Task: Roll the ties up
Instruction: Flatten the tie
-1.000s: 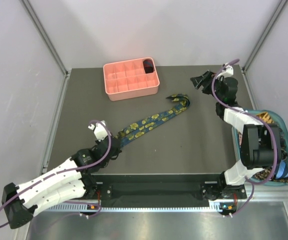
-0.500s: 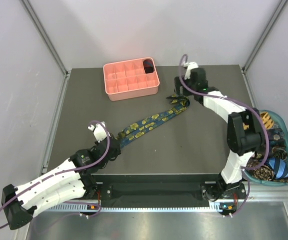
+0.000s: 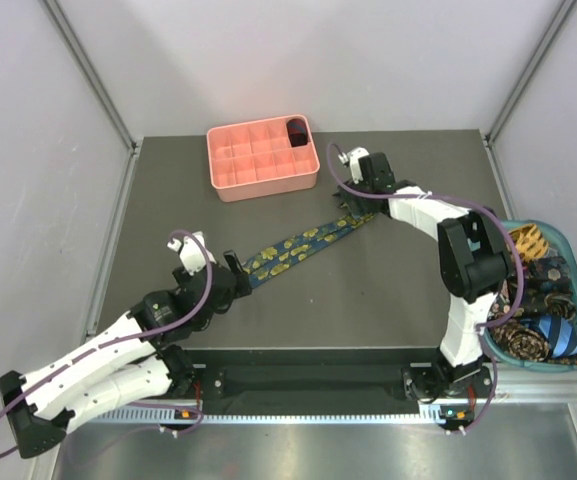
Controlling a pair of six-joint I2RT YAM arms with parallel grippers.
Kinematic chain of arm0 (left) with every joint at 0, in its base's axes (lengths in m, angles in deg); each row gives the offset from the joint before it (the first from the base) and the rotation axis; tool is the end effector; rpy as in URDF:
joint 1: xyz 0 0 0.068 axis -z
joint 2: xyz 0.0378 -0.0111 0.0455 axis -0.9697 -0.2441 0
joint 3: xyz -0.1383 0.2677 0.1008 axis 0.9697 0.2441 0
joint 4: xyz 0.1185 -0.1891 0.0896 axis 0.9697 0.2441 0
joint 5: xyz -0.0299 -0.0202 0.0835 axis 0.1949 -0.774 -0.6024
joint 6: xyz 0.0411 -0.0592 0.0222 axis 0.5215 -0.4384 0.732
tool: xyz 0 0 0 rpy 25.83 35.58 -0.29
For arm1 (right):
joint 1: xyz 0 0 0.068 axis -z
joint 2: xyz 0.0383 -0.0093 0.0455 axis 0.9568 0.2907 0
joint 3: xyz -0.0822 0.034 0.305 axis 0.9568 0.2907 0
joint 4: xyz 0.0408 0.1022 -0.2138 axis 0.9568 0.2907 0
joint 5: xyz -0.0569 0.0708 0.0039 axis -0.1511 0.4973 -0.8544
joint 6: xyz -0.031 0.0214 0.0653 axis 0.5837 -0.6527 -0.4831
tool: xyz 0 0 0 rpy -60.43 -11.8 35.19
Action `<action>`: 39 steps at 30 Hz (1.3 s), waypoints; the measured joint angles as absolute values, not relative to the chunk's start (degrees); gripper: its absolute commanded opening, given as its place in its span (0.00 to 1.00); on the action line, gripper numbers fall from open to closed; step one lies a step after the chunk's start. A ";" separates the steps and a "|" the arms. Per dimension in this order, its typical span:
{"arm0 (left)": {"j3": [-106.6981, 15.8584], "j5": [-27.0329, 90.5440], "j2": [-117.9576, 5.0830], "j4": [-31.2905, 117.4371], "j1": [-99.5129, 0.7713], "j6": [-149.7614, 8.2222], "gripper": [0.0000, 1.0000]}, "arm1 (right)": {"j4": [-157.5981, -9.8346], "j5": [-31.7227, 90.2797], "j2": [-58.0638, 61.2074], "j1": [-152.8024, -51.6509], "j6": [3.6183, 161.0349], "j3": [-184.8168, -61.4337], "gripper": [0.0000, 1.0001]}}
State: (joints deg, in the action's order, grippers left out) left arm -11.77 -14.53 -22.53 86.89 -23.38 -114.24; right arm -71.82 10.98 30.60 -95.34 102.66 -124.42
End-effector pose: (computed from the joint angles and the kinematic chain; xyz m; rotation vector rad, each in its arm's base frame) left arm 0.0928 -0.0564 0.2801 -0.3571 2.1423 -0.2859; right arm 0.4128 0.1562 0.2356 -0.6375 2.2672 -0.1460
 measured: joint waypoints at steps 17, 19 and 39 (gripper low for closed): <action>-12.45 -14.90 -30.68 83.15 -23.40 -109.67 0.99 | -70.51 -0.71 42.77 -97.98 108.91 -135.87 0.44; -11.53 -14.88 -31.40 81.78 -23.45 -109.67 0.99 | -70.29 -0.45 43.27 -97.44 107.21 -136.92 0.19; -5.24 -10.33 -33.43 75.04 -23.66 -110.17 0.99 | -85.55 45.14 42.11 -70.01 69.70 -133.33 0.48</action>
State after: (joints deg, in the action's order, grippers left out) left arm -5.24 -10.33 -33.43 75.04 -23.66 -110.17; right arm -85.55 45.14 42.11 -70.01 69.70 -133.33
